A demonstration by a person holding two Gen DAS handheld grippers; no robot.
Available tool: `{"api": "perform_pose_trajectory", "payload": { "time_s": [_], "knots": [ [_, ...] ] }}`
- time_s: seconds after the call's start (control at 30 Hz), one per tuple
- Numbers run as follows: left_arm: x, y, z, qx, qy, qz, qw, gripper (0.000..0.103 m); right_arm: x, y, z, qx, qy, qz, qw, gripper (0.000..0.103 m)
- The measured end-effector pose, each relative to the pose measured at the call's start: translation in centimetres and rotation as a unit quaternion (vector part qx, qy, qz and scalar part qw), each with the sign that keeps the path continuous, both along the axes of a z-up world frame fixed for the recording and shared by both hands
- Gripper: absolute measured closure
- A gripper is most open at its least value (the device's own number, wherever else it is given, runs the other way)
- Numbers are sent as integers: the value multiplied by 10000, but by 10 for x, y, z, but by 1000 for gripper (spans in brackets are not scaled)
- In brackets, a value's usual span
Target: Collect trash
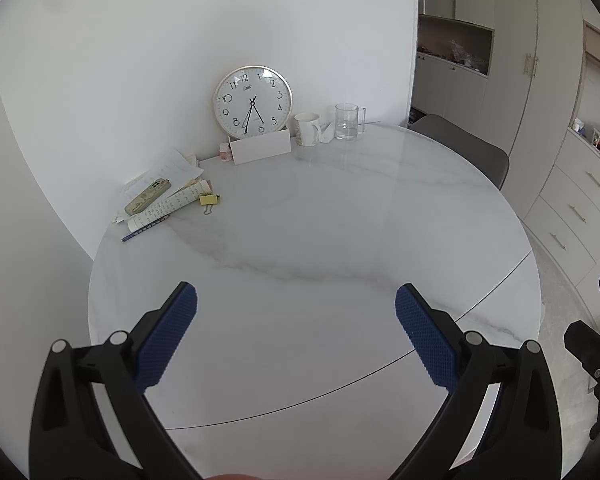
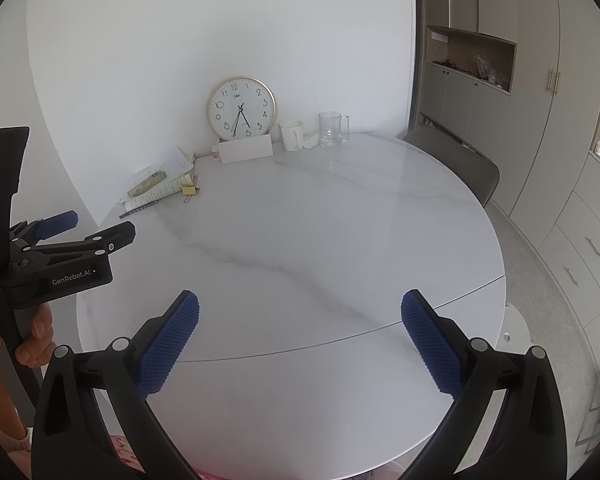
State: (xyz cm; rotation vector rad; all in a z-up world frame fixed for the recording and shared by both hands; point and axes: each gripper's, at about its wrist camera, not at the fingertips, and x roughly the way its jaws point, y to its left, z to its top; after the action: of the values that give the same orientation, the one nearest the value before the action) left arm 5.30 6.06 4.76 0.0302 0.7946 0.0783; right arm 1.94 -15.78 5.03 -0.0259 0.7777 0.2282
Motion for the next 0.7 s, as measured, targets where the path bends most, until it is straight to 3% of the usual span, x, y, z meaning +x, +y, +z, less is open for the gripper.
{"api": "perform_pose_trajectory", "payload": {
  "time_s": [0.7],
  "knots": [
    [0, 3, -1, 5, -70, 88, 9999, 8, -1, -7, -3, 11, 41, -84, 10000, 3]
  ]
}}
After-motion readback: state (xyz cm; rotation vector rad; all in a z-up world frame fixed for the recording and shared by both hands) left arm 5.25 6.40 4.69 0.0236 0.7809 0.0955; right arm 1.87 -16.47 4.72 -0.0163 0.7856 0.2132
